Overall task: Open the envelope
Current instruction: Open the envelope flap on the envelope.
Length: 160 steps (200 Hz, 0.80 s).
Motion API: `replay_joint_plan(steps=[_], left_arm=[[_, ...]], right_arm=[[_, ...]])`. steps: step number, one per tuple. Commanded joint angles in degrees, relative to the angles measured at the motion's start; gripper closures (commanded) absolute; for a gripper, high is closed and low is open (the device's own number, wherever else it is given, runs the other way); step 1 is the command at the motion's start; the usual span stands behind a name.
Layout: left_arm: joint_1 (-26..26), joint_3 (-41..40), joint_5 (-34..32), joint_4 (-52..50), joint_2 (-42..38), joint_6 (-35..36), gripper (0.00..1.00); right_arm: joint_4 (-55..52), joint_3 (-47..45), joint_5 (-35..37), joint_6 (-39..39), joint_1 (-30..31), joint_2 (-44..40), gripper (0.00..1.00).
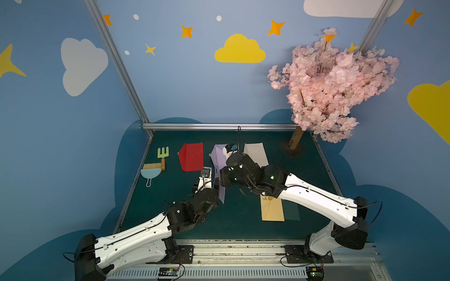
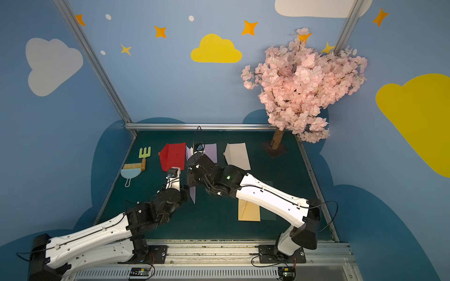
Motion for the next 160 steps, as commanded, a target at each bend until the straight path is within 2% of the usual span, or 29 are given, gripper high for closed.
replay_joint_plan(steps=[1,160], left_arm=[[0.42,0.74,-1.03,1.62,-1.14,0.22,0.43],[1.04,-0.31,-0.86,0.31,-2.92,-0.83,0.42]], right_arm=[[-1.08,-0.56,-1.06,0.09,0.76,-0.20,1.00],[-1.35,-0.28,-1.24,-0.52,0.65,0.06,1.00]])
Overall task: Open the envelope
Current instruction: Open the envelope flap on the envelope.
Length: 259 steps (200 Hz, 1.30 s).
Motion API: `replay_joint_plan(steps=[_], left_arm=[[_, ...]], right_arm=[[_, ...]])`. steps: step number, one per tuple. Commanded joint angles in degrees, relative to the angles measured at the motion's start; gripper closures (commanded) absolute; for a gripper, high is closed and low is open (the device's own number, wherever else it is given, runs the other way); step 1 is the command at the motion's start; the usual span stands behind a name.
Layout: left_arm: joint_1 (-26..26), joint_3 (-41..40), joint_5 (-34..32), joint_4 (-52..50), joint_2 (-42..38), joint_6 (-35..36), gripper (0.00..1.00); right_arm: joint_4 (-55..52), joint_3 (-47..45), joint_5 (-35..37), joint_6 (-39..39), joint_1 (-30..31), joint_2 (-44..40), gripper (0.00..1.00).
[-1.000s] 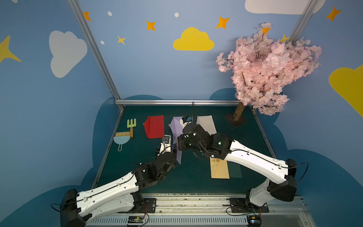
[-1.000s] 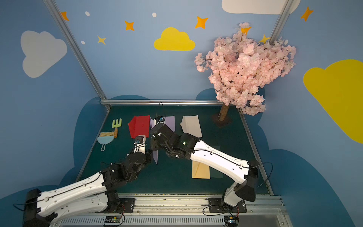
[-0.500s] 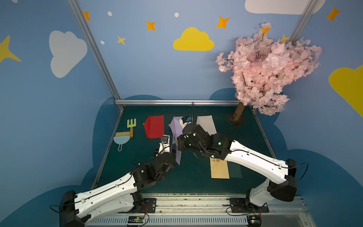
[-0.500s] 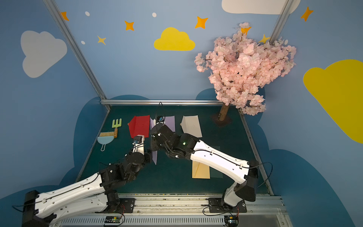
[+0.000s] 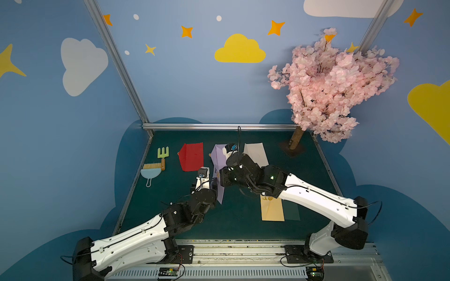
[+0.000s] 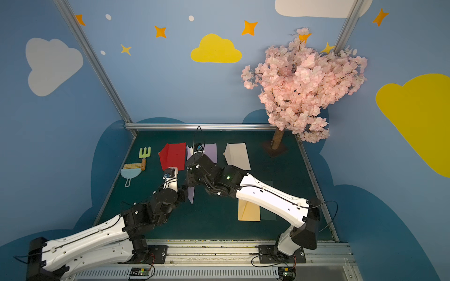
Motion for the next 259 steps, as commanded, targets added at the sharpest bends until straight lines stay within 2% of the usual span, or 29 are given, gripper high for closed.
replay_joint_plan(steps=[1,210,259], left_arm=[[0.71,-0.03,-1.32,0.85,-0.75,-0.55,0.41],[1.06,-0.36,-1.48,-0.51,-1.89,-0.99,0.41],[1.95,-1.77,-3.33,-3.94,-6.82,-0.96,0.41]], right_arm=[[-1.59,-0.25,-1.22,-0.47,0.58,0.02,1.00],[-1.30,-1.38,-1.12,0.07,0.66,-0.64,1.00],[-2.66,-2.09,-0.48,-0.65,0.49,-2.81,1.00]])
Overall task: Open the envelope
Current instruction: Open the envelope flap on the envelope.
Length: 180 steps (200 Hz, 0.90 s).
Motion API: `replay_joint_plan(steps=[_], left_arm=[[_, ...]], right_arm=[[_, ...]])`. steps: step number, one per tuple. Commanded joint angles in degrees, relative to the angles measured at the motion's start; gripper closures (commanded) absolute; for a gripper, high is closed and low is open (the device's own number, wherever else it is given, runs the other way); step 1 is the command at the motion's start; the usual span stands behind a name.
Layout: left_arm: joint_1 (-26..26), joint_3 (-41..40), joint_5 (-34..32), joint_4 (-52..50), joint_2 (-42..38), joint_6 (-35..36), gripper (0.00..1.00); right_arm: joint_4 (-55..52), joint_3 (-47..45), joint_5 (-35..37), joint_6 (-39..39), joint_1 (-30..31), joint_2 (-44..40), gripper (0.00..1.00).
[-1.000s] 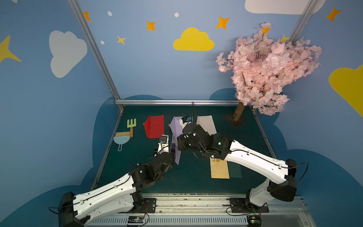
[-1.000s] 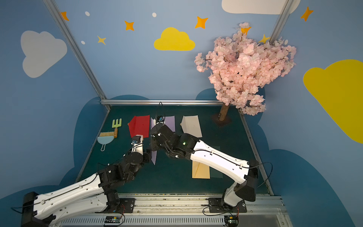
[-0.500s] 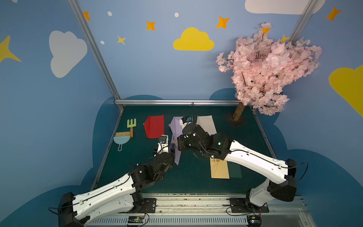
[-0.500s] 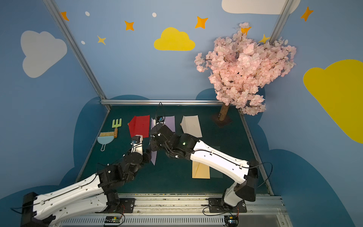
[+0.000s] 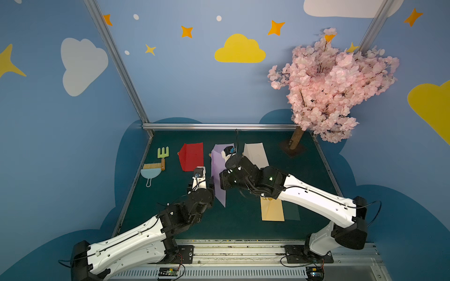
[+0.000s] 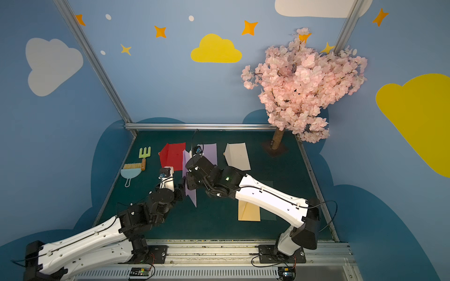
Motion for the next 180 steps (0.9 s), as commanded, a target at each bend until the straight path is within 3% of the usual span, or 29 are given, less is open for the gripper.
replay_joint_plan(steps=[1,28,92,180], left_arm=[[0.87,-1.32,-1.91,-2.65,-3.52,-0.49,0.41],[1.77,-2.66,-2.48,-5.03,-6.81,-1.40,0.40],[3.20,-3.12,-2.21,-8.16,-8.97,-2.95,0.40],[3.64,-4.12,-3.14,-10.95,-12.77,-4.12,0.39]], right_arm=[[-1.37,-0.97,0.51,-0.65,0.12,-2.79,1.00],[1.16,-3.05,-1.89,-0.90,0.28,-4.52,1.00],[13.20,-8.53,-18.87,-1.69,0.24,-7.74,1.00],[17.30,-13.73,-24.69,-1.80,-0.42,-11.34,1.00]])
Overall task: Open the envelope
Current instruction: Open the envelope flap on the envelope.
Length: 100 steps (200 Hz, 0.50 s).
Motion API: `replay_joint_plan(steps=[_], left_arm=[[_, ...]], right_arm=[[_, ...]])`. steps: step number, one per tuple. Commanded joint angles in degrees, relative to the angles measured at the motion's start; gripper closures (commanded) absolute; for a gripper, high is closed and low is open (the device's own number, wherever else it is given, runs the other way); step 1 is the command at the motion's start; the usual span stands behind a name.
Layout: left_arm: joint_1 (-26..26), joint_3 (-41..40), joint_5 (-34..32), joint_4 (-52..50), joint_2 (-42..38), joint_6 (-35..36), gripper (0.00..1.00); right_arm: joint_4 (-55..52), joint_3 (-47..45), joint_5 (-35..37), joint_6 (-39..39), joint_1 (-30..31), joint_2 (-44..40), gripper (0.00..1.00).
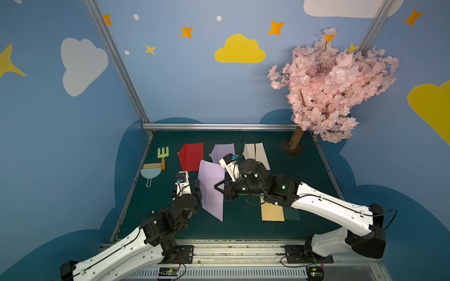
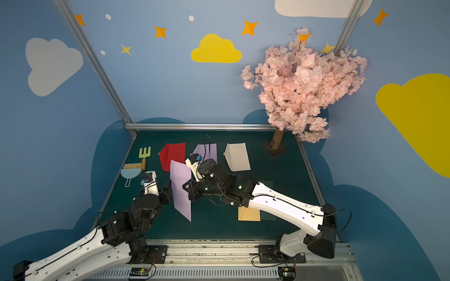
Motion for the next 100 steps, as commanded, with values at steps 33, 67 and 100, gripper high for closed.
replay_joint_plan(steps=[33,67,100], left_arm=[[0.59,-1.31,-0.77,-1.16,-1.65,-0.79,0.38],[1.18,-2.08,-0.10,-1.04,-3.09,-1.18,0.37],[2.67,-3.68,3.63,1.71,-4.60,-0.06,0.34]], right_arm=[[5.92,-3.43,-5.11,0.40,-1.84,-2.61,1.00],[11.34,-6.74,-9.42,2.90,-3.98,-4.09,1.00],[24.16,-13.06,-17.16,10.03,-7.86,-5.32,1.00]])
